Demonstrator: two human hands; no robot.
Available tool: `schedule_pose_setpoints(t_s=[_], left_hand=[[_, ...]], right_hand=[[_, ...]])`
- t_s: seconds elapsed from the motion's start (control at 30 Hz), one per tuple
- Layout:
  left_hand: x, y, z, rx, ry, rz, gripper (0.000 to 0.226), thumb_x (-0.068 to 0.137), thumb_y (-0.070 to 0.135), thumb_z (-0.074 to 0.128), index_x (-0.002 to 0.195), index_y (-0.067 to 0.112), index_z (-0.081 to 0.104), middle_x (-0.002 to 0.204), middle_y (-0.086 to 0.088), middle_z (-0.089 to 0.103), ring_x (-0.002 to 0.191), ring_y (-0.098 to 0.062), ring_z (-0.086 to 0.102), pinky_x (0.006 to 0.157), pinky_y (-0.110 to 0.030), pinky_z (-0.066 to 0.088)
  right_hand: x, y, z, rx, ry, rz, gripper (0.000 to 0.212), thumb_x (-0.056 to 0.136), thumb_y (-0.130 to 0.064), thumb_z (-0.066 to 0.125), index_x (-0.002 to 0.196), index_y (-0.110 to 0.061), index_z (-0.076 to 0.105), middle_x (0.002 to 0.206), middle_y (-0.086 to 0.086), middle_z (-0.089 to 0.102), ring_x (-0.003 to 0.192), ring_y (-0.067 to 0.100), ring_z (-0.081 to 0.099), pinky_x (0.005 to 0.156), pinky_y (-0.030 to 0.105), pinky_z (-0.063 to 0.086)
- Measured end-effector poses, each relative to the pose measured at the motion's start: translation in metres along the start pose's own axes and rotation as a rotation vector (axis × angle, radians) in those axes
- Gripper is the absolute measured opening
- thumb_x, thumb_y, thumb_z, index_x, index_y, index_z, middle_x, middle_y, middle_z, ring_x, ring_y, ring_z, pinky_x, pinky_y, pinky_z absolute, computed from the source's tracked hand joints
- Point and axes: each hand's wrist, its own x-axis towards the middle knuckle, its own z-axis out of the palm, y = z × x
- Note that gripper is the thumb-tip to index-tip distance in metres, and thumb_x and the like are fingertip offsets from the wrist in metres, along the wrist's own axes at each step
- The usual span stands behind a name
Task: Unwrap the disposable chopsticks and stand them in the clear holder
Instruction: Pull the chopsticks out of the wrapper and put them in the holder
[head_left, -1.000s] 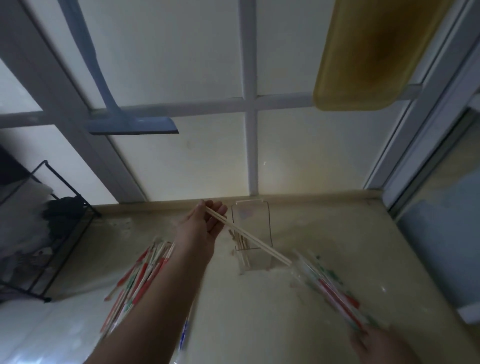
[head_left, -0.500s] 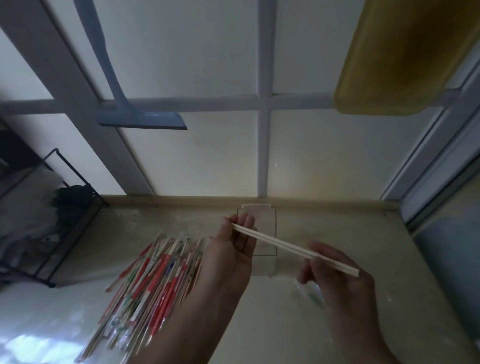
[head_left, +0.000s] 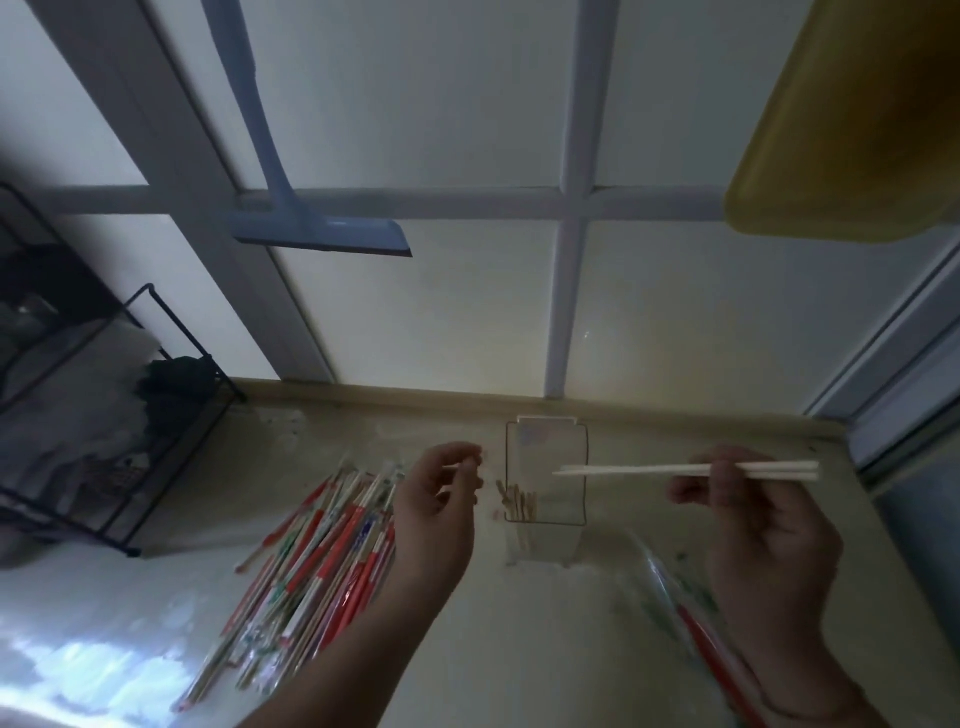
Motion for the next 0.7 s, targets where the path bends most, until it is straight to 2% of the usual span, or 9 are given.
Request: schedule_pose_setpoints(t_s=[0.1, 0.17, 0.23, 0.33, 0.43, 0.57, 0.63, 0.7], left_hand=[[-0.001, -0.019, 0.0, 0.16, -0.069, 0.031, 0.026, 0.091, 0.001, 0.06, 0.101, 0.024, 0.067, 0.101, 0.008, 0.068, 0.086, -0.004, 0.065, 0.069, -0.019, 0.054], [-0.001, -0.027, 0.001, 0.195, -0.133, 0.003, 0.027, 0.09, -0.001, 0.06, 0.105, 0.021, 0.066, 0.107, 0.008, 0.066, 0.089, -0.001, 0.064, 0.07, -0.015, 0.053], [-0.001, -0.031, 0.004, 0.221, -0.177, -0.017, 0.032, 0.088, -0.003, 0.059, 0.105, 0.023, 0.066, 0.106, 0.01, 0.066, 0.089, -0.002, 0.064, 0.071, -0.016, 0.053], [-0.003, -0.034, 0.009, 0.216, -0.205, -0.072, 0.039, 0.085, -0.006, 0.056, 0.102, 0.027, 0.067, 0.098, 0.015, 0.066, 0.087, -0.002, 0.064, 0.069, -0.014, 0.052], [-0.003, -0.037, 0.014, 0.192, -0.193, -0.082, 0.039, 0.083, -0.008, 0.054, 0.1, 0.024, 0.068, 0.095, 0.01, 0.07, 0.083, -0.003, 0.066, 0.068, -0.017, 0.054], [-0.002, -0.04, 0.018, 0.159, -0.207, -0.093, 0.035, 0.084, -0.007, 0.053, 0.1, 0.019, 0.069, 0.096, 0.006, 0.071, 0.085, -0.008, 0.068, 0.073, -0.027, 0.058], [-0.003, -0.039, 0.019, 0.141, -0.217, -0.081, 0.034, 0.084, -0.008, 0.052, 0.097, 0.018, 0.069, 0.092, 0.005, 0.071, 0.084, -0.009, 0.068, 0.072, -0.024, 0.057], [-0.003, -0.037, 0.019, 0.129, -0.227, -0.073, 0.036, 0.084, -0.009, 0.052, 0.093, 0.021, 0.069, 0.09, 0.006, 0.071, 0.083, -0.008, 0.067, 0.07, -0.018, 0.054]], right_hand=[[0.001, 0.021, 0.014, -0.159, -0.196, -0.075, 0.018, 0.092, -0.041, 0.052, 0.091, -0.026, 0.063, 0.072, -0.006, 0.067, 0.067, 0.002, 0.068, 0.065, 0.013, 0.051], [-0.001, 0.039, 0.026, -0.256, -0.346, -0.07, 0.029, 0.092, -0.046, 0.051, 0.086, -0.021, 0.065, 0.071, -0.007, 0.065, 0.066, 0.006, 0.067, 0.062, 0.02, 0.053], [-0.006, 0.056, 0.038, -0.331, -0.438, -0.042, 0.032, 0.09, -0.043, 0.052, 0.08, -0.015, 0.066, 0.068, -0.006, 0.063, 0.062, 0.007, 0.064, 0.06, 0.022, 0.05], [-0.014, 0.07, 0.052, -0.396, -0.533, 0.026, 0.019, 0.088, -0.028, 0.062, 0.078, -0.014, 0.068, 0.067, -0.007, 0.063, 0.063, 0.007, 0.061, 0.061, 0.023, 0.049], [-0.018, 0.076, 0.062, -0.443, -0.606, 0.067, 0.003, 0.085, -0.011, 0.071, 0.085, -0.009, 0.073, 0.076, -0.004, 0.067, 0.07, 0.01, 0.064, 0.066, 0.023, 0.049], [-0.016, 0.072, 0.071, -0.513, -0.696, 0.047, 0.008, 0.085, -0.013, 0.071, 0.092, -0.011, 0.074, 0.074, -0.013, 0.056, 0.064, 0.001, 0.052, 0.063, 0.007, 0.036], [-0.019, 0.069, 0.072, -0.557, -0.74, 0.032, 0.01, 0.087, -0.018, 0.07, 0.096, -0.018, 0.074, 0.078, -0.012, 0.059, 0.069, 0.007, 0.054, 0.063, 0.011, 0.037], [-0.022, 0.069, 0.073, -0.607, -0.762, 0.063, 0.016, 0.088, -0.022, 0.068, 0.102, -0.026, 0.073, 0.087, -0.008, 0.068, 0.077, 0.013, 0.062, 0.068, 0.023, 0.045]])
